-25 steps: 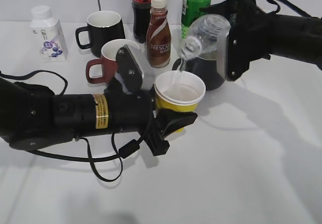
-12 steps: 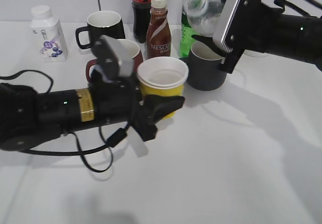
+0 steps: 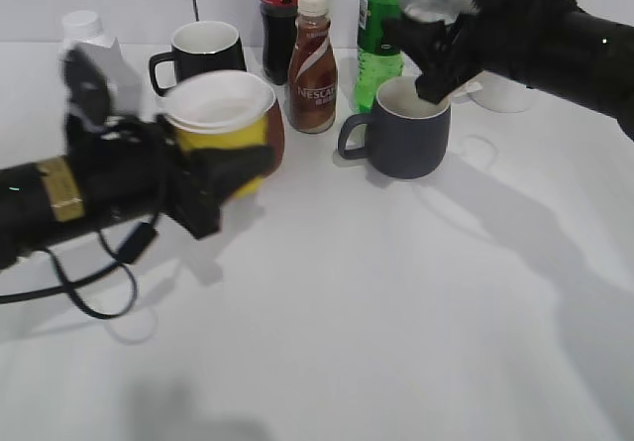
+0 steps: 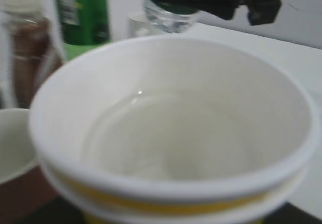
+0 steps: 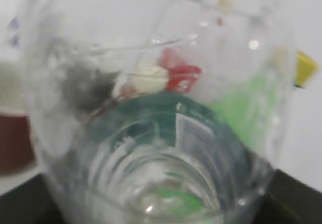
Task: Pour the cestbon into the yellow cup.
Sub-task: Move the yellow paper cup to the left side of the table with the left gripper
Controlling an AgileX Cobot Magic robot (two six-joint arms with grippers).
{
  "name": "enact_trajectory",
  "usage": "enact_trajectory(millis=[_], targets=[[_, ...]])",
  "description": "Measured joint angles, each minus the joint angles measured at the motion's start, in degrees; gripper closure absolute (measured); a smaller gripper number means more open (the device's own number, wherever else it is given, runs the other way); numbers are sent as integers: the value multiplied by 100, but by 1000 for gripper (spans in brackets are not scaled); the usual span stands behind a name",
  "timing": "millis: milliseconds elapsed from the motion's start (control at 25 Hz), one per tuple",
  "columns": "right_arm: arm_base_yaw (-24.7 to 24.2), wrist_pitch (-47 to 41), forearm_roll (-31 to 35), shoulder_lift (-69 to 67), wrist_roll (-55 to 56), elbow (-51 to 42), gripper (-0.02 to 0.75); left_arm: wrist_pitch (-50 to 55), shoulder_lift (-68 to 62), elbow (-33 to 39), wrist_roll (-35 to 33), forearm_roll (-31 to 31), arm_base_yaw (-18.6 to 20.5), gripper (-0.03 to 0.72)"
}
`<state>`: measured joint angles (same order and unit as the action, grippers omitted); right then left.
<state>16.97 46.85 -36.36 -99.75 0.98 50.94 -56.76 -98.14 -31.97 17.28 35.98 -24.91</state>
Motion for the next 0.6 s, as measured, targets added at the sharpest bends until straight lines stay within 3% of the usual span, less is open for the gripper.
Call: enact_trajectory(millis=[400, 600], targets=[[0, -321, 393, 0, 1143, -9, 272, 40, 697, 533, 0, 0, 1145, 330], [-41, -517, 1138, 225, 934, -458, 272, 275, 716, 541, -138, -51, 1519, 330]])
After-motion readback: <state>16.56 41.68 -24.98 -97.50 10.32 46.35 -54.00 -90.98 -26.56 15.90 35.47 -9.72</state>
